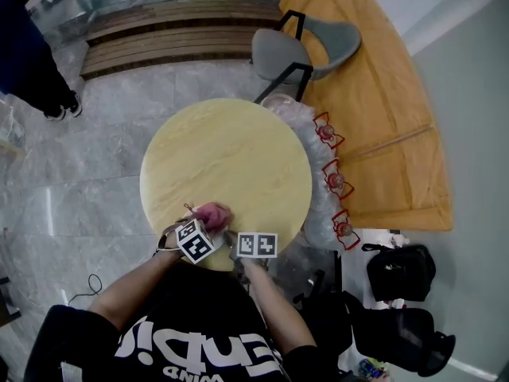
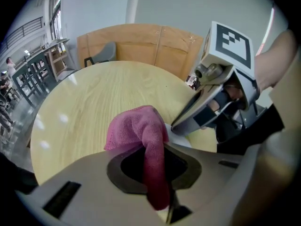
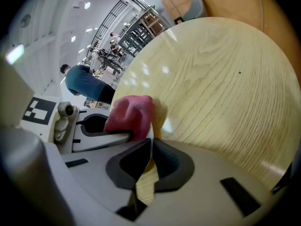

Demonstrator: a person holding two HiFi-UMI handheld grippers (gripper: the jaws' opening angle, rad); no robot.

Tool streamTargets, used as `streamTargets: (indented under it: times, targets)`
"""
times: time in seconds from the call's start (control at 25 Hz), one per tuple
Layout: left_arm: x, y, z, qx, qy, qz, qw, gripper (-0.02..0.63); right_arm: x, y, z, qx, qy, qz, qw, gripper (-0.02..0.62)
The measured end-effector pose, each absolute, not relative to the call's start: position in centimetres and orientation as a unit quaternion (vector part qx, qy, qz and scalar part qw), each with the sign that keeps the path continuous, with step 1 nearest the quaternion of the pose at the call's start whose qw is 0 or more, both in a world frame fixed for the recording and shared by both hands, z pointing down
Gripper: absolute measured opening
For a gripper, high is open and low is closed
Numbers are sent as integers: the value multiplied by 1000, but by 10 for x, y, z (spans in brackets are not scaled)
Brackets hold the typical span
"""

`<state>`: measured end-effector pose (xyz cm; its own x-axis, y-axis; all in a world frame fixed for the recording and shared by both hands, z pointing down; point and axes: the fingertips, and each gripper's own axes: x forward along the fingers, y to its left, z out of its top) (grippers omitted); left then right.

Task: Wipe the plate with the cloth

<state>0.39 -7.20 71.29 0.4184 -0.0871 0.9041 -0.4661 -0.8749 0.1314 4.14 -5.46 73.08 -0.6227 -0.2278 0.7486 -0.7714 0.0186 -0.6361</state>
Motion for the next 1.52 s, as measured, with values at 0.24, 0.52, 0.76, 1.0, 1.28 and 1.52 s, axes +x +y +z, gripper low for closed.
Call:
streamTargets:
  times: [0.24,0.52,0.76,1.0,1.28,1.52]
  targets:
    - [6,-57,713,821,-147,516,195,67,41,-59,731,379,-674,590,233,35]
    - [6,-38,712,822,-131,514,205,66,44,-58,733,392,-666,591,230,35]
    - [4,-27,709,823,-126,512,210,66,45,-61,732,406,-662,587,228,35]
    - [-5,-8,710,821,-115,517,211,66,44,-62,730,415,-662,579,231,35]
    - [-32,-5,709,816,-124,518,224,66,43,-61,727,414,-665,574,237,34]
    - [-52,-20,710,809,-156,516,232,67,44,-56,728,400,-669,577,245,33]
